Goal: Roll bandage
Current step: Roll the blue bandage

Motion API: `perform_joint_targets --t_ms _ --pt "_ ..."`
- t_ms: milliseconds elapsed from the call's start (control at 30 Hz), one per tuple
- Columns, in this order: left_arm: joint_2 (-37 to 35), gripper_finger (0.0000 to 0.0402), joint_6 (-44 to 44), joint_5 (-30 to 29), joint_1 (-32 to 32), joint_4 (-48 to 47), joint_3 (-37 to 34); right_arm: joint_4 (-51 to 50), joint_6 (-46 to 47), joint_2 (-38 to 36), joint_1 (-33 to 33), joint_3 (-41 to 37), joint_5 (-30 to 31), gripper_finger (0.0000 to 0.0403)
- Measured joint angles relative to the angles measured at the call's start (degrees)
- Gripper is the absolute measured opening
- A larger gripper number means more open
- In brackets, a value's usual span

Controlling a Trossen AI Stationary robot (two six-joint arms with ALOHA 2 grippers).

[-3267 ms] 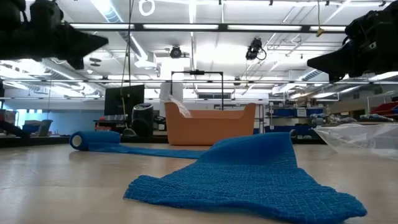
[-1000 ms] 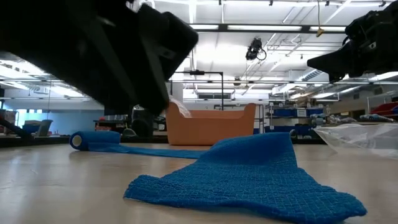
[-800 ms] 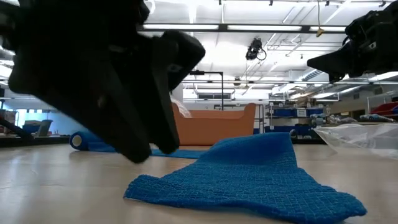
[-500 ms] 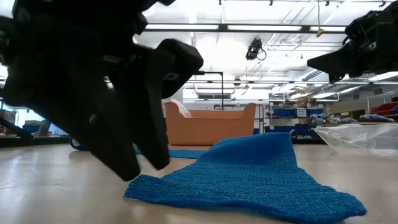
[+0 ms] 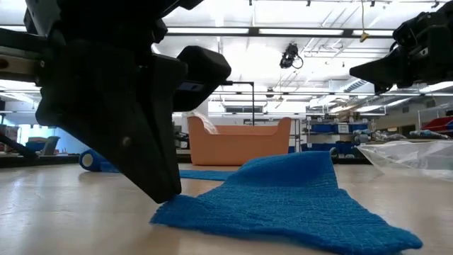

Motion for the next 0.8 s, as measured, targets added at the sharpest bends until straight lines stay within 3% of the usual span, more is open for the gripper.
perform_joint_targets --t_ms 333,533,800 --pt "0.0 0.0003 1.7 -0.9 0.7 4.0 0.1 0.0 0.0 0.0 0.0 0.0 0.0 0.001" --pt "0.0 0.0002 2.9 -3.9 2.5 2.8 6.5 0.0 0.0 0.0 0.0 0.0 0.0 0.001" --pt "0.0 0.0001 16.4 -8.4 6.9 2.9 14.9 0.0 0.0 0.0 0.0 0.0 0.0 0.001"
